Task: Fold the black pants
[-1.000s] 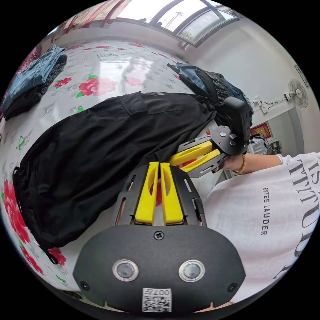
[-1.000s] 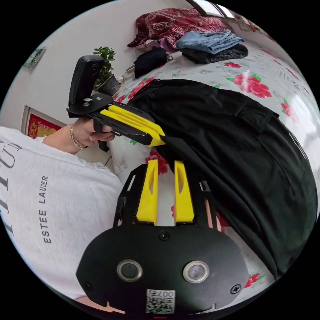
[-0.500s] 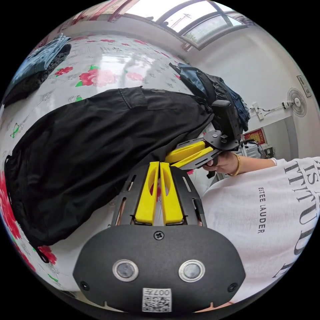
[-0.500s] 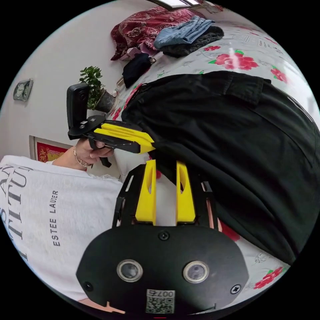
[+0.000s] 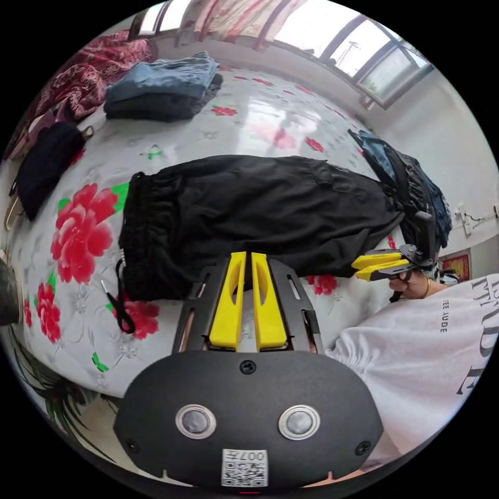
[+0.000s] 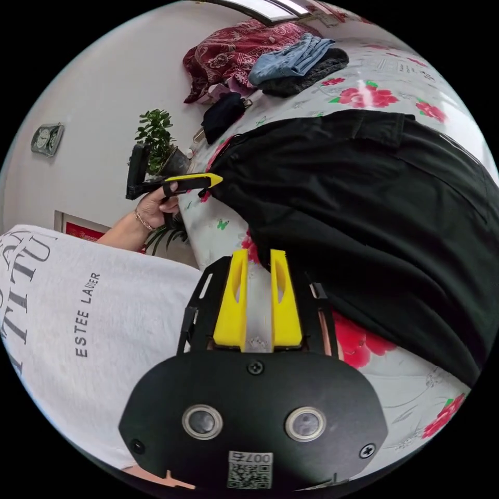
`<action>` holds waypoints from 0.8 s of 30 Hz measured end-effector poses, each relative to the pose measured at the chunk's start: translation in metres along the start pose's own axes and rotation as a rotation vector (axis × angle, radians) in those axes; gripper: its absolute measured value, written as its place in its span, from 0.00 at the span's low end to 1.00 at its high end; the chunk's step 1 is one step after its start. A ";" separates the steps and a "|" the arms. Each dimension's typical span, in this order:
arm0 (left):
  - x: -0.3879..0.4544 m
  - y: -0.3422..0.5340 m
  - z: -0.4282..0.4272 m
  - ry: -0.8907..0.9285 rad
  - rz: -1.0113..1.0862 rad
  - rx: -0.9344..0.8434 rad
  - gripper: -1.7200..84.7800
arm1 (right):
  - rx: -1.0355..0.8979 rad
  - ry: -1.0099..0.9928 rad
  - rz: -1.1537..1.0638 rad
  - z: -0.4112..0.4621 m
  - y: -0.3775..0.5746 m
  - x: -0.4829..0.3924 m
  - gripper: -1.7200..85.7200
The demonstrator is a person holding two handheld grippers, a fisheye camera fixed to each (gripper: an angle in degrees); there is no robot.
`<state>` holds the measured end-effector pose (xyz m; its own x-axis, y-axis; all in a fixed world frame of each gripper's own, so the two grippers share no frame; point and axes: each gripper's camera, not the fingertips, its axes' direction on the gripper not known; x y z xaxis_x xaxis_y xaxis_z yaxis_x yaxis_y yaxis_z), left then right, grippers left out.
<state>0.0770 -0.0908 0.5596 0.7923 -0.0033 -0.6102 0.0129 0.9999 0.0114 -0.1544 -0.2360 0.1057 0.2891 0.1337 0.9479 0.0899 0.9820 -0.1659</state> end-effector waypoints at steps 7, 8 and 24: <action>0.006 0.006 0.035 -0.263 0.027 -0.101 0.01 | -0.028 -0.091 -0.019 -0.008 -0.039 -0.004 0.02; 0.012 0.012 0.049 -0.321 0.087 -0.126 0.01 | -0.060 -0.114 -0.083 -0.011 -0.036 -0.011 0.02; 0.041 0.047 0.026 -0.338 -0.107 -0.021 0.02 | 0.371 0.276 0.411 -0.225 0.060 0.097 0.08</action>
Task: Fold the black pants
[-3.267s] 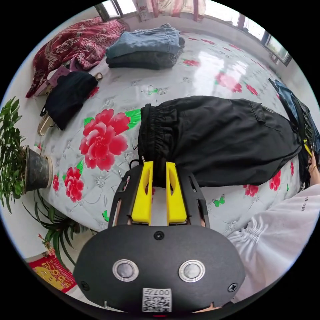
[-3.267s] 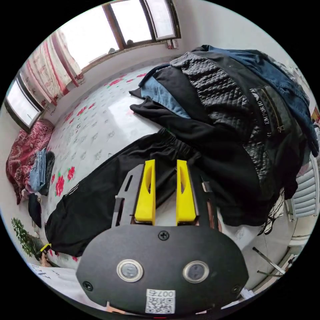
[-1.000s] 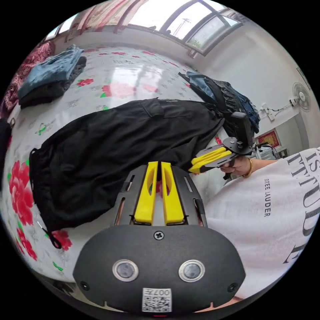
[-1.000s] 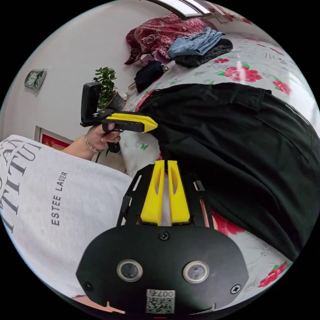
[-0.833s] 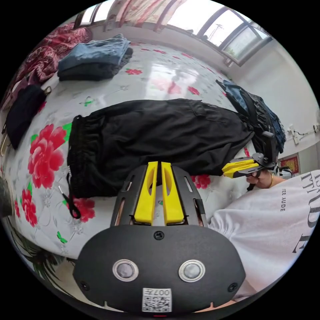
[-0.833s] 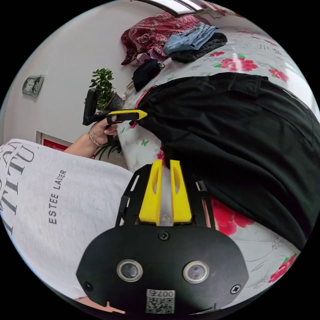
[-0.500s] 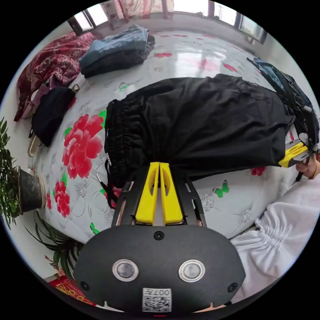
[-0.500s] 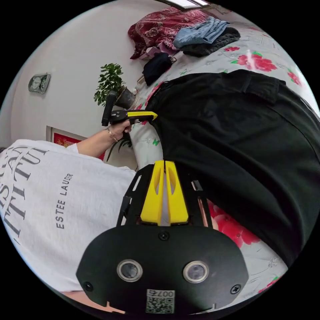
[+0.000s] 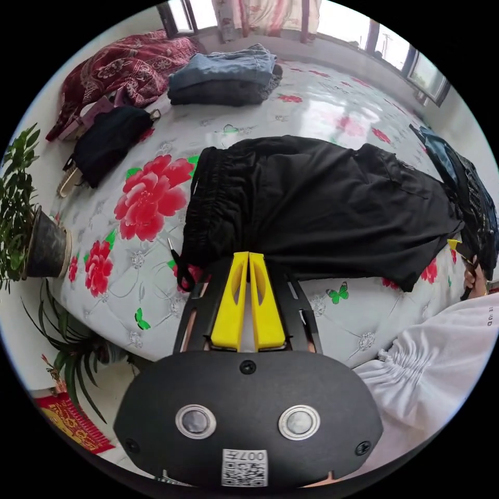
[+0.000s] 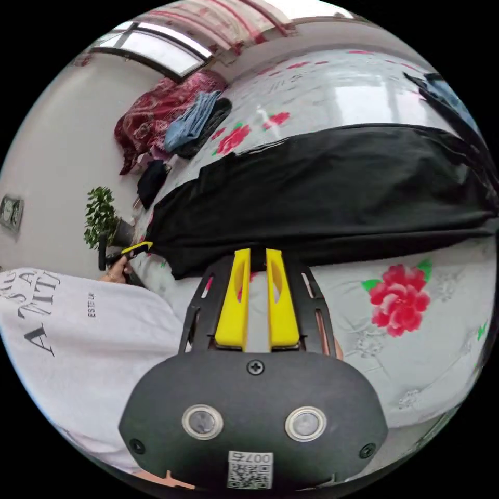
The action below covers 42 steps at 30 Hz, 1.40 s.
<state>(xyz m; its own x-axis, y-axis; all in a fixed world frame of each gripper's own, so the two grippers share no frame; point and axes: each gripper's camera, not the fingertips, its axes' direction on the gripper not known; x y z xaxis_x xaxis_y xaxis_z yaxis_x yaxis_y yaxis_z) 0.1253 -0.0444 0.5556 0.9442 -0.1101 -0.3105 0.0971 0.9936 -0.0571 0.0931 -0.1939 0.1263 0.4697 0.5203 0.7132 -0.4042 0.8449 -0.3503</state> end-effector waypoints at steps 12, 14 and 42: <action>0.242 -0.007 -0.040 0.329 0.717 0.024 0.11 | 0.387 0.424 0.487 -0.185 -0.088 0.195 0.07; 0.264 -0.007 -0.015 0.259 0.745 -0.088 0.07 | 0.354 0.422 0.478 -0.183 -0.102 0.206 0.07; 0.172 -0.050 -0.073 0.437 0.450 -0.186 0.03 | 0.542 -0.040 0.639 -0.258 0.041 0.246 0.13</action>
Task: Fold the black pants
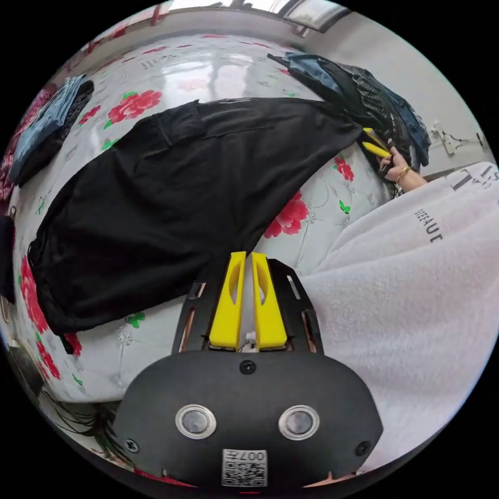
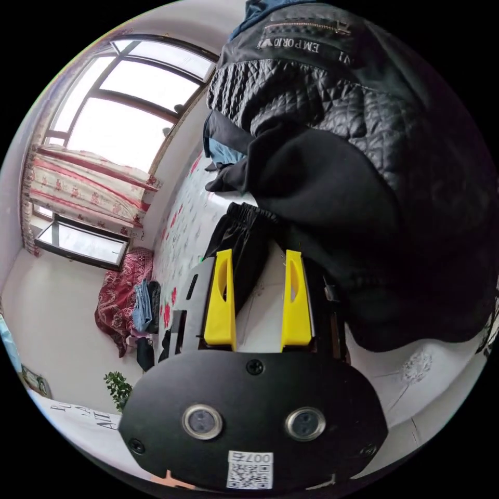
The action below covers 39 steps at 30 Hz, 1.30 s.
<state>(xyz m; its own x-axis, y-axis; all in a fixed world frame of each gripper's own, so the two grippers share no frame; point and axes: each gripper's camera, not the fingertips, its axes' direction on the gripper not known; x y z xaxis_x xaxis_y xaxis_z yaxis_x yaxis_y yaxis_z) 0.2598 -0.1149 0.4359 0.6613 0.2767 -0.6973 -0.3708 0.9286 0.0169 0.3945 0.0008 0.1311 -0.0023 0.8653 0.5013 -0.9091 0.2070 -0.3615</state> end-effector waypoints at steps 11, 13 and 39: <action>-0.179 0.129 -0.108 0.099 -0.783 0.407 0.12 | -0.012 -0.099 -0.072 0.024 -0.002 -0.076 0.03; -0.206 0.158 -0.125 0.102 -0.888 0.496 0.13 | -0.050 -0.128 -0.285 0.024 0.012 -0.146 0.03; -0.353 0.270 -0.130 0.342 -1.124 0.961 0.06 | -0.855 -0.096 -0.983 0.237 0.424 -0.346 0.08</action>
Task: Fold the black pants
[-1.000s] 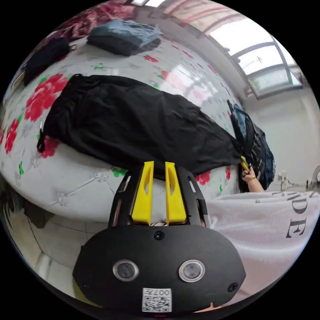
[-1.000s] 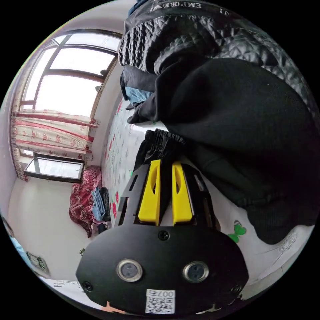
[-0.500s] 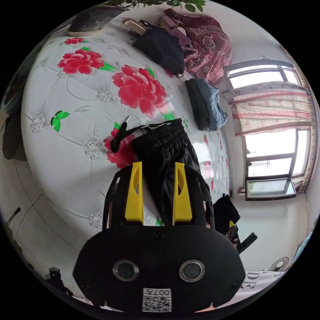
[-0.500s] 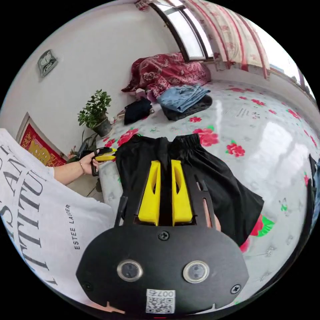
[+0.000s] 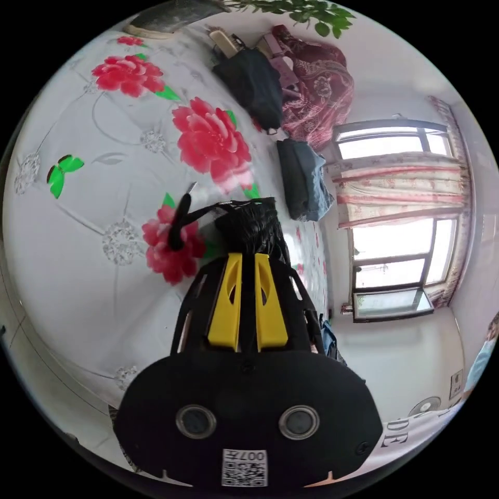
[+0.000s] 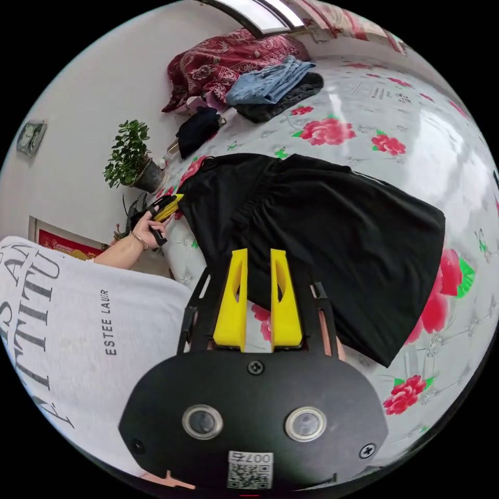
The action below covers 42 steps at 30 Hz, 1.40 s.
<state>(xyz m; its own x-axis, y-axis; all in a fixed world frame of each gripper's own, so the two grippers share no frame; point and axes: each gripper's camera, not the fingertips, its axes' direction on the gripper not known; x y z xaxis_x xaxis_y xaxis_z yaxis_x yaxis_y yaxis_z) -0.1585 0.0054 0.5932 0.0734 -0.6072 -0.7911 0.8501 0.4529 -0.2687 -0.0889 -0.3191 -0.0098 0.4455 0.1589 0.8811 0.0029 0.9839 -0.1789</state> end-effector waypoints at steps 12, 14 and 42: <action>0.334 0.170 0.123 0.317 1.251 -0.528 0.07 | 0.360 0.028 0.438 -0.127 0.114 0.167 0.10; 0.344 0.217 0.171 0.337 1.264 -0.662 0.08 | 0.395 0.048 0.503 -0.137 0.135 0.191 0.10; 0.134 0.143 0.315 0.154 0.471 -0.963 0.08 | 0.234 -0.491 0.589 -0.085 0.167 0.375 0.09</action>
<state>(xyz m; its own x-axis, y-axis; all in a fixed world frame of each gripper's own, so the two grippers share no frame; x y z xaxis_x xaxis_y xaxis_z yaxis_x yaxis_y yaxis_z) 0.1371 -0.2162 0.6218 0.1619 -0.1795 -0.9703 -0.0179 0.9826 -0.1847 0.1542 -0.1022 0.2534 -0.1297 0.6220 0.7722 -0.3218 0.7103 -0.6261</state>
